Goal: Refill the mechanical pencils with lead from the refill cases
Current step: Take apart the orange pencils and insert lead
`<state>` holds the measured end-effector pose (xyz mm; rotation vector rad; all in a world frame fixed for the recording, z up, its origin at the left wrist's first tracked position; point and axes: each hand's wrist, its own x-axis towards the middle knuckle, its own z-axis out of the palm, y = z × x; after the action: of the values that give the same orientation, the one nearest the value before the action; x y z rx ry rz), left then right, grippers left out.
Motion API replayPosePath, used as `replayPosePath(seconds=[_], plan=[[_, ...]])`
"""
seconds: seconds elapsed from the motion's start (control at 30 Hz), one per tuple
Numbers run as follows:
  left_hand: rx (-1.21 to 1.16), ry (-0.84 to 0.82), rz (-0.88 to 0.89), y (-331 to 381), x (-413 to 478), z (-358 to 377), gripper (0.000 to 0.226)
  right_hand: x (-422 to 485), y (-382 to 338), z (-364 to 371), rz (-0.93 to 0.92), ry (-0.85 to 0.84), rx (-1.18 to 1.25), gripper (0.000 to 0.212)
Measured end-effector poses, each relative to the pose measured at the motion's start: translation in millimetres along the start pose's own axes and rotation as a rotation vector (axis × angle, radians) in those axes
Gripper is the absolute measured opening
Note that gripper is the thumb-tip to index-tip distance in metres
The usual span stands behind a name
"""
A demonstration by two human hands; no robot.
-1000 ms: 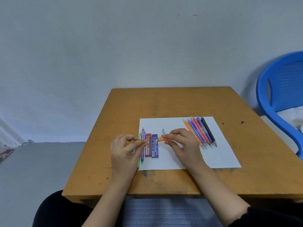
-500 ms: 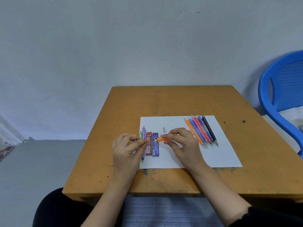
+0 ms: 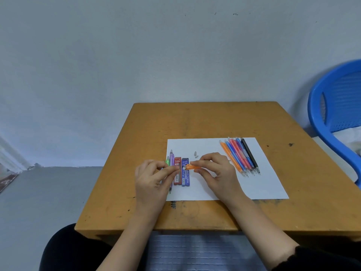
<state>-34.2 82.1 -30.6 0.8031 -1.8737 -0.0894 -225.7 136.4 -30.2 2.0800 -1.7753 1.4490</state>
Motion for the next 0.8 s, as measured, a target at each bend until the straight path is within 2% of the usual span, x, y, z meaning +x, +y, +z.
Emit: replayPosePath(seconds=[0.27,0.5,0.67,0.8], plan=[[0.011,-0.019,0.006,2,-2,-1,0.027,0,-3,2,-0.035,-0.039,0.024,0.03],[-0.105,-0.046,-0.204,13,6,-2,0.042,-1,-5,1,0.0,-0.061,0.1,0.028],[-0.187,-0.009,-0.302,24,8,0,0.064,0,-7,-1,0.036,-0.03,0.148,0.028],[-0.168,0.028,-0.355,30,13,2,0.059,1,-9,-2,0.04,0.015,0.187,0.031]])
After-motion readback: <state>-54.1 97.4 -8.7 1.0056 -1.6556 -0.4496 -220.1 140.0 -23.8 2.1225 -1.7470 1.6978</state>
